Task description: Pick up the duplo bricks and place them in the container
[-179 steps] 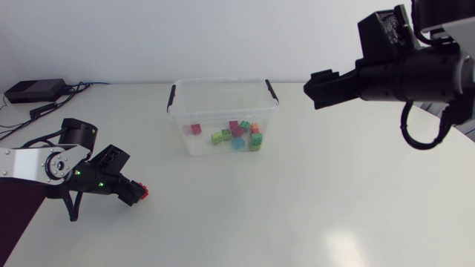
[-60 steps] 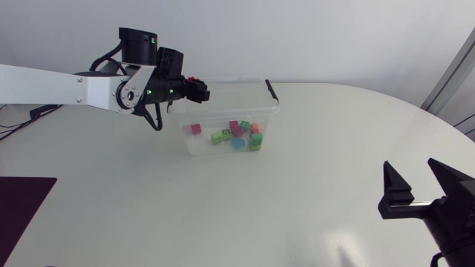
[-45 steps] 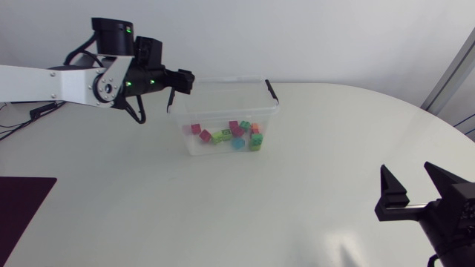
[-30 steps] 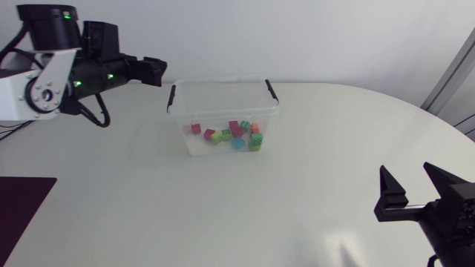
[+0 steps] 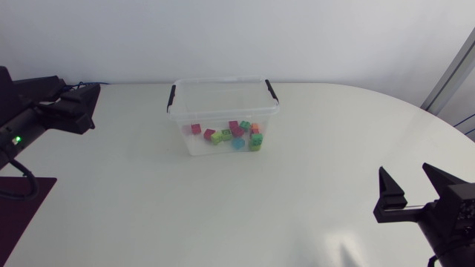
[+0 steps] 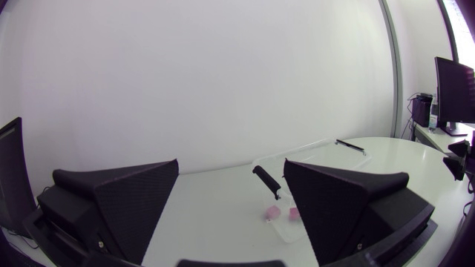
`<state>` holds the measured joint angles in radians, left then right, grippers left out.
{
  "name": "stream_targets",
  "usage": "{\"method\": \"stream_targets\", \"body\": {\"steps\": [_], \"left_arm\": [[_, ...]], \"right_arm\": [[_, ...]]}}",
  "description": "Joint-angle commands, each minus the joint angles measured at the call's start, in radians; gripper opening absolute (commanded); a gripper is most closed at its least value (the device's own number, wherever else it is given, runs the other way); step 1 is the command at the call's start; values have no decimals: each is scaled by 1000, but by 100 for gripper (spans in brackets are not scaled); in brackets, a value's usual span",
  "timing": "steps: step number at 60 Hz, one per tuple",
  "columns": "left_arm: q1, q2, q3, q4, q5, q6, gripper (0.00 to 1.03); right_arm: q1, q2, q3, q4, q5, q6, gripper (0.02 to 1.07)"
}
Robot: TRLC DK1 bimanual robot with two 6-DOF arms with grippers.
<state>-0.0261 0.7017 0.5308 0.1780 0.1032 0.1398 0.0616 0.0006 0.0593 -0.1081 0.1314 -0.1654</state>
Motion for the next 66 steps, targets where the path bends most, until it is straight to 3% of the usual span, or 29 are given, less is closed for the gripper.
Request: {"method": "stream_targets", "body": {"steps": [1, 21, 66], "left_arm": [[14, -88, -80, -3, 1, 26, 99], [33, -354, -278, -61, -30, -10, 99], [26, -702, -531, -178, -103, -140, 98]], "right_arm": [[0, -7, -15, -18, -4, -16, 102], [-21, -6, -26, 5, -41, 47, 102], [-62, -1, -59, 108, -131, 165, 102]]}}
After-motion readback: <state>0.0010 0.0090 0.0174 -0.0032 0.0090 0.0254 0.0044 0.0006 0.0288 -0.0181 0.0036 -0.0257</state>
